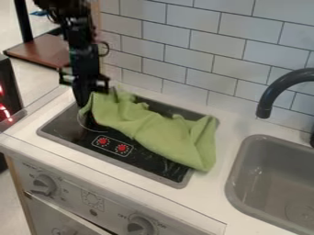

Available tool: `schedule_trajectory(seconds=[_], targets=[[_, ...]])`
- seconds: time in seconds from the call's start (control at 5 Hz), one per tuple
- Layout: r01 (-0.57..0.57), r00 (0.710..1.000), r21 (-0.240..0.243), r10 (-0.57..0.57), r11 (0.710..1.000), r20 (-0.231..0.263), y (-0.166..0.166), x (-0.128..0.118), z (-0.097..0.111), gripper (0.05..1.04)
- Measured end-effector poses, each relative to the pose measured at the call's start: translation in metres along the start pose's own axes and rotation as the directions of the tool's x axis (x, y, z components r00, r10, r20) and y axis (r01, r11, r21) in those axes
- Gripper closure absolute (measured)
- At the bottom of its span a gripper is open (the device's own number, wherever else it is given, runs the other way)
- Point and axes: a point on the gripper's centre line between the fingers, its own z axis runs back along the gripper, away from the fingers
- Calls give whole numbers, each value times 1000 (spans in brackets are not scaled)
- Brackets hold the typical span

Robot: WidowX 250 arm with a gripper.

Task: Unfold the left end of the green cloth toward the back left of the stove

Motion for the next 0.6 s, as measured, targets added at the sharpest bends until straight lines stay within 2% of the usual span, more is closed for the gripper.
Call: schedule_trajectory(seconds=[0.2, 0.4, 0.6], targets=[[13, 1000, 61, -12, 998, -13, 11, 1, -8, 1033], [3, 1000, 74, -2, 997, -7, 15, 1, -9, 1009], [-8, 1000, 67, 8, 998, -4, 15, 2, -7, 857]])
